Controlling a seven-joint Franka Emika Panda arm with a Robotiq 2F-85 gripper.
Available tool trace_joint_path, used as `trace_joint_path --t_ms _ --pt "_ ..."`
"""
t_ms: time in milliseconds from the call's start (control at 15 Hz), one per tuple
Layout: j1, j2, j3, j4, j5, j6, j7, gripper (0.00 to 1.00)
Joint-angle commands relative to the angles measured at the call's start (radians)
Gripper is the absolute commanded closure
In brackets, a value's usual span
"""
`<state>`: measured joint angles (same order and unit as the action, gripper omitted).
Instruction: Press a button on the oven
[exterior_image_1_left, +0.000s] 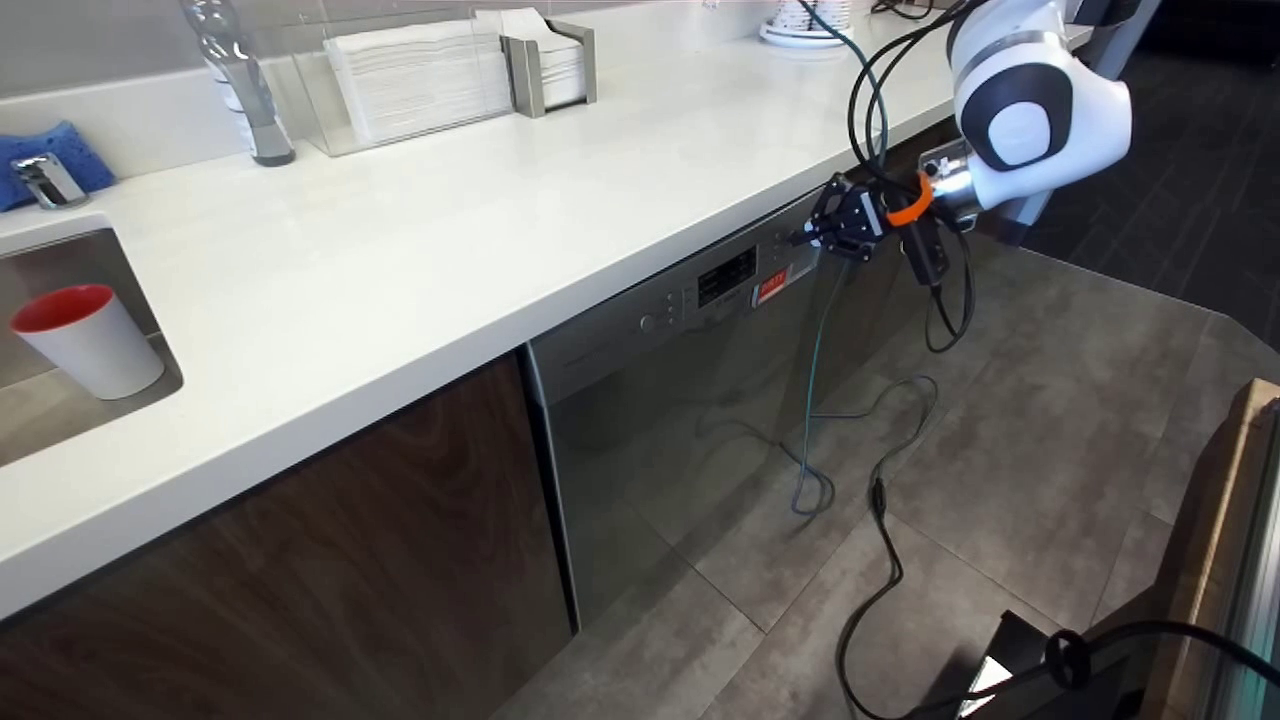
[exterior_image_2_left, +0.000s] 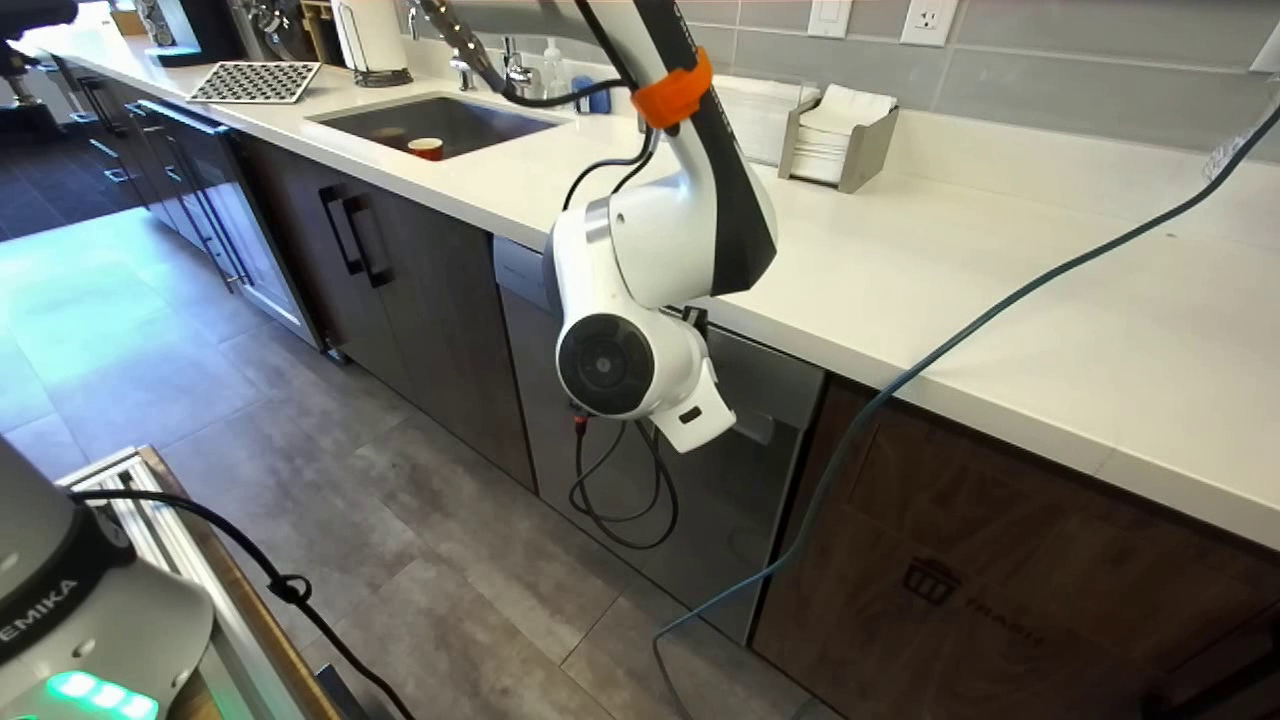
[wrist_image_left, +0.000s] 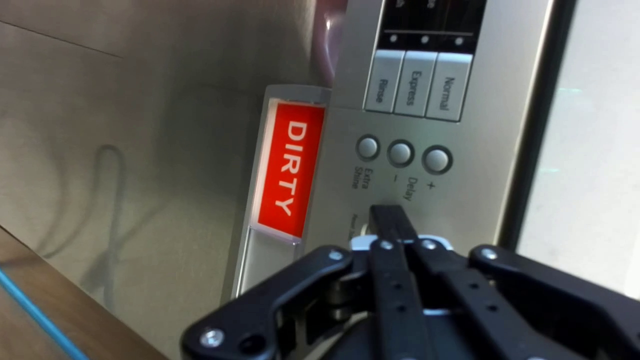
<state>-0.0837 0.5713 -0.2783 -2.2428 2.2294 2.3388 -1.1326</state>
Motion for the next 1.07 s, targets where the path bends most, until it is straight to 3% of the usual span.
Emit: trace_joint_path --t_ms 0,1000 --pt "-0.013 0.040 0.005 0.070 0.036 -0.043 0.015 1.00" --pt "-0.006 0.019 -0.013 0.044 0.037 -0.024 -0.032 1.00"
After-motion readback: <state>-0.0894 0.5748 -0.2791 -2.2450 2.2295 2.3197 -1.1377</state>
